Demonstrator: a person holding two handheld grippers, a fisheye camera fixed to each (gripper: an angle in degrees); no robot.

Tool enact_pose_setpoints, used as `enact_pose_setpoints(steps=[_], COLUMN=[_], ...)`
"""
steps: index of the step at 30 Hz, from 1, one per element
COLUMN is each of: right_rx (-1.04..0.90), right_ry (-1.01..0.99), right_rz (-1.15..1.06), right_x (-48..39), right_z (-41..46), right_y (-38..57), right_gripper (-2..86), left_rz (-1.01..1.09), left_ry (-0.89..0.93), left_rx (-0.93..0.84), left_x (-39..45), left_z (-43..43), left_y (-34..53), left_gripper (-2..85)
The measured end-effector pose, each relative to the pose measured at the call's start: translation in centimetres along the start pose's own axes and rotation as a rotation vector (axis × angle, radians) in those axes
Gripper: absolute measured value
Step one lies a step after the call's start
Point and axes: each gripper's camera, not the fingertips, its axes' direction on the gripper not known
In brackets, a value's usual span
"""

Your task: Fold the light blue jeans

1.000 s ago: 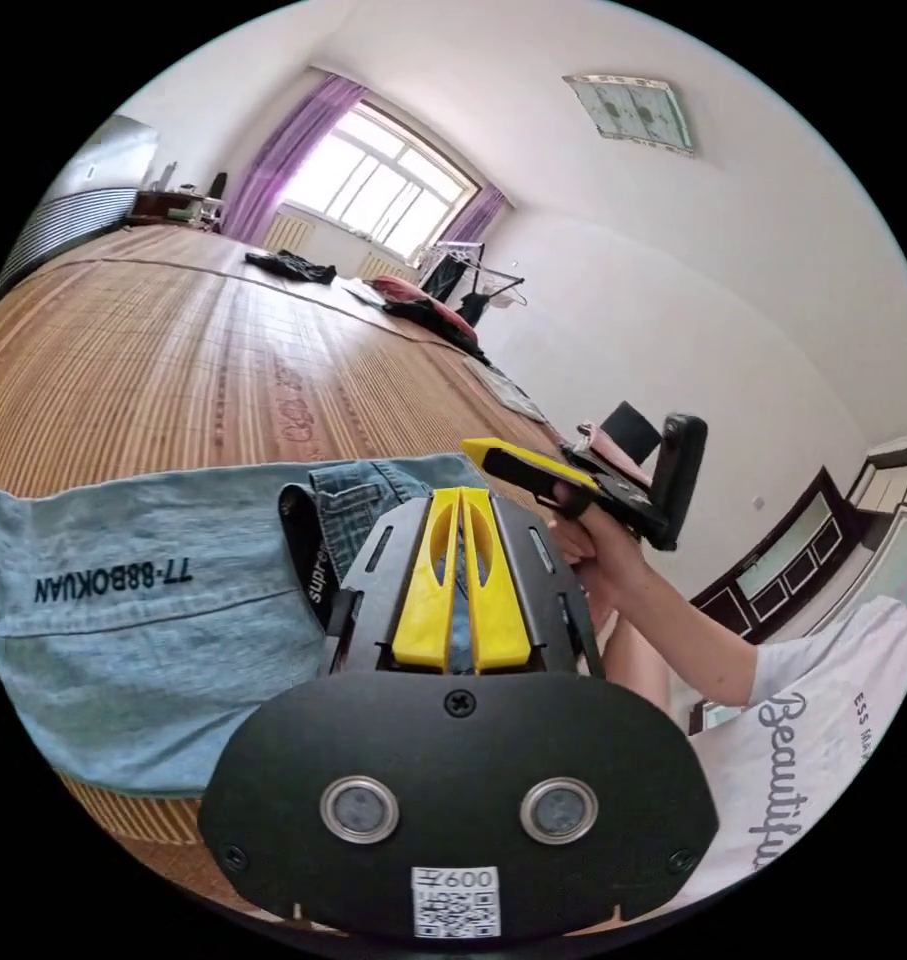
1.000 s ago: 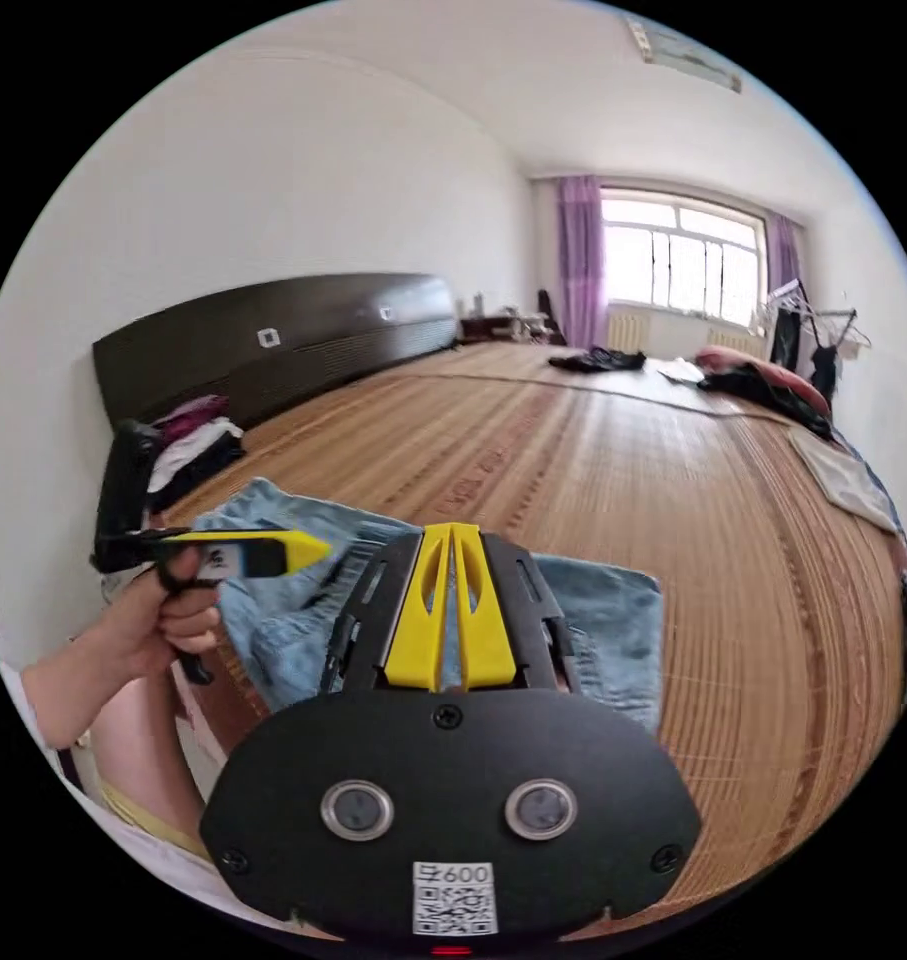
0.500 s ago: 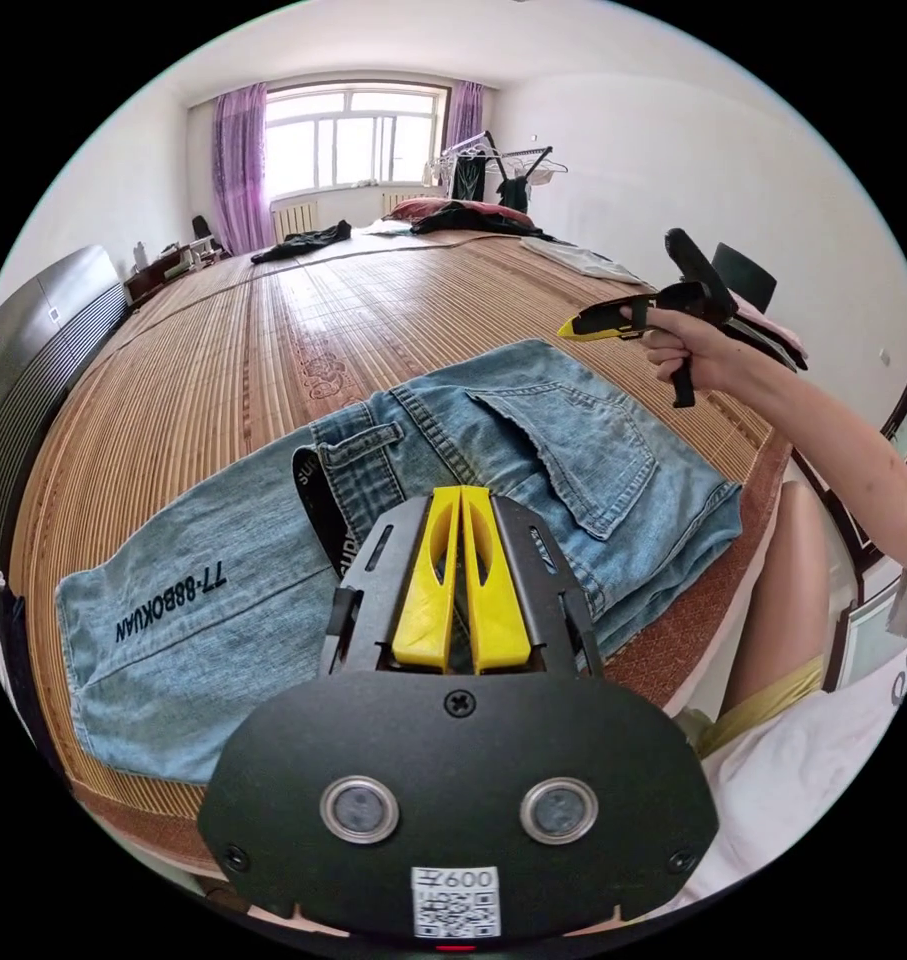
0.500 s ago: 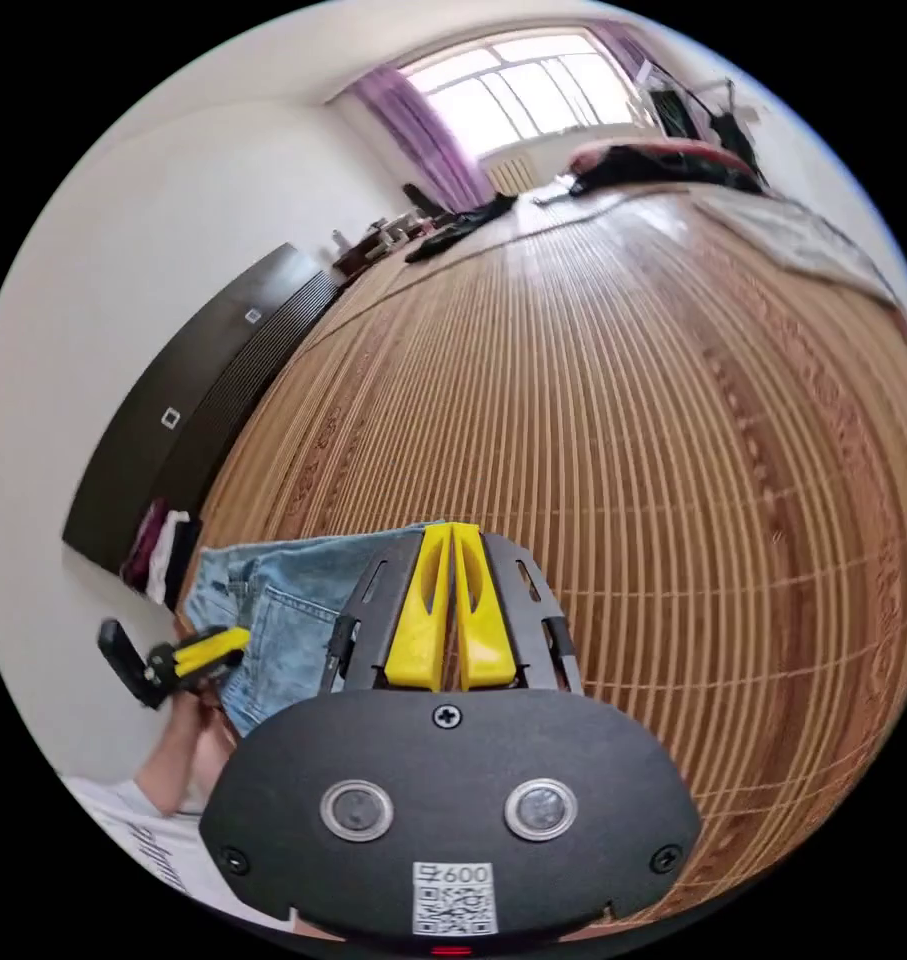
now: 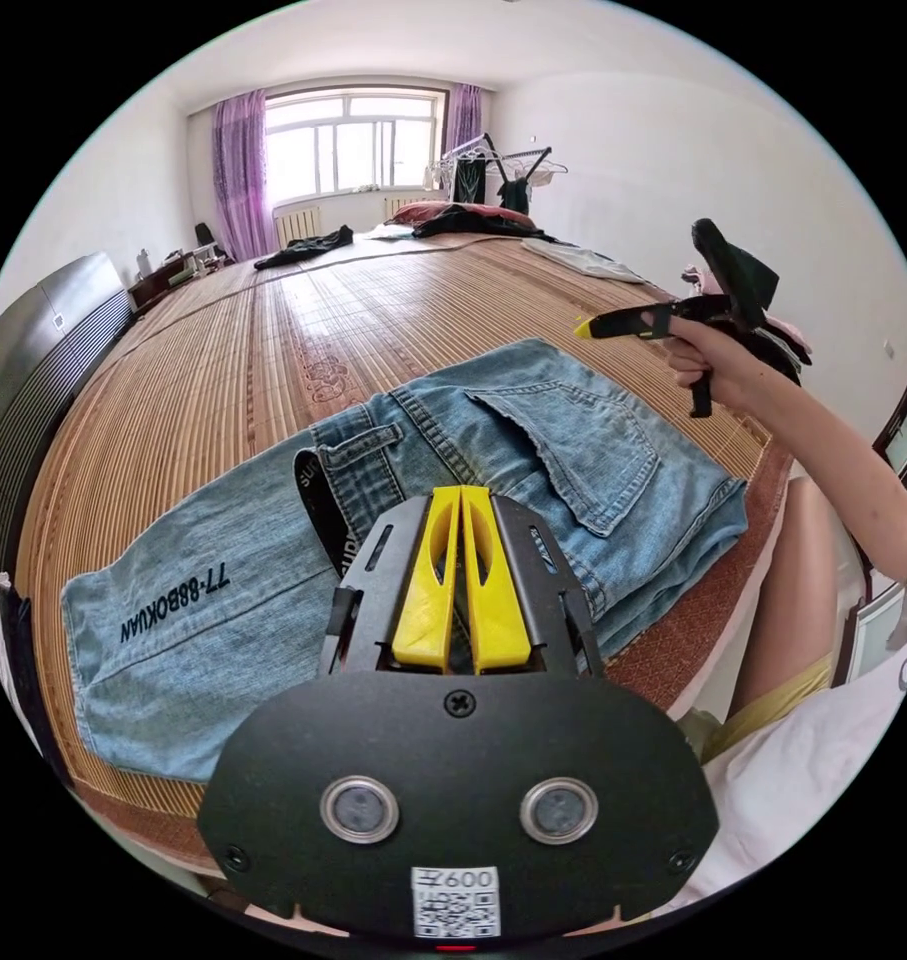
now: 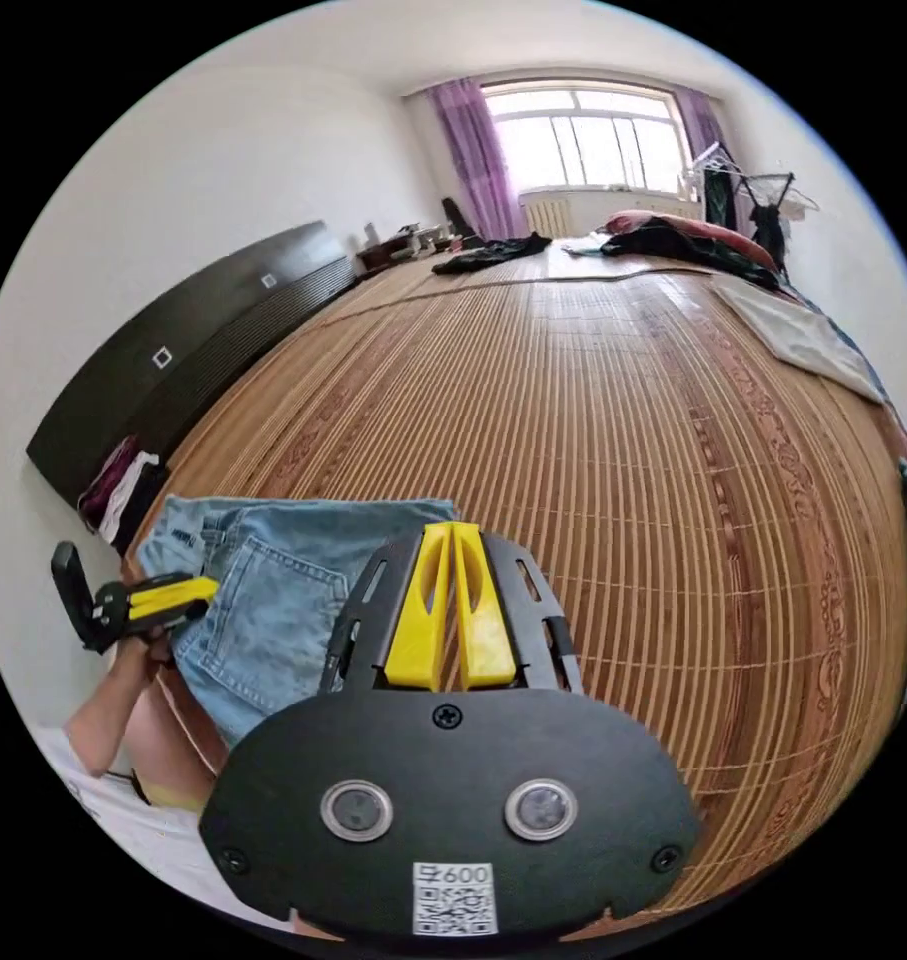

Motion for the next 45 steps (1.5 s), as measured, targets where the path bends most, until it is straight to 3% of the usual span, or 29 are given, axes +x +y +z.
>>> enact_pose_setpoints(steps=[2, 5, 12, 16, 22, 25, 27, 31, 40, 42, 45], right_rx=[-0.007, 0.022, 0.026, 0.021, -0.115, -0.273, -0.255, -0.234, -0.186, -0.195, -0.078], right_ry=[-0.084, -0.045, -0.102, -0.071, -0.192, -0.234, -0.236, -0.248, -0.406, -0.368, -0.08], right_rz=[-0.114, -0.105, 0.078, 0.139, 0.176, 0.152, 0.103, 0.088, 0.008, 0.029, 0.092], right_x=[-6.2, -10.9, -13.9, -15.0, -16.0, -17.3, -18.4, -20.1, -23.2, -22.1, -20.2], right_z=[-4.1, -8.3, -13.7, -16.7, -17.2, -15.7, -17.6, -22.1, -40.1, -42.1, -45.9], right_y=[1.8, 2.9, -0.4, -3.7, -11.0, -12.2, -12.4, -11.9, -3.0, -1.1, 1.0], right_gripper=[-0.9, -0.8, -0.4, 1.6, 4.8, 4.7, 3.3, -0.2, -0.9, -0.8, -0.8], left_rz=[0.002, 0.011, -0.026, 0.058, 0.2, 0.233, 0.256, 0.271, 0.294, 0.321, 0.341], left_ry=[-0.004, -0.021, -0.019, 0.024, 0.358, 0.351, 0.287, 0.205, 0.449, 0.431, 0.372], left_rx=[0.003, 0.006, 0.003, 0.161, 0.076, 0.102, 0.088, -0.161, -0.2, -0.191, -0.167], left_x=[-1.5, -3.1, -7.6, -5.6, 0.3, 1.9, 2.5, 2.4, -5.5, -5.9, -5.9], left_z=[2.0, 4.4, 7.7, 5.5, 14.5, 17.9, 19.6, 25.9, 26.0, 25.3, 25.2], left_y=[0.9, 1.9, 3.5, 4.6, 5.3, 5.5, 5.4, 5.2, 13.4, 15.0, 16.5], left_gripper=[0.1, 0.1, 0.1, 0.1, 0.2, 0.3, 0.4, 0.2, 0.1, 0.1, 0.1])
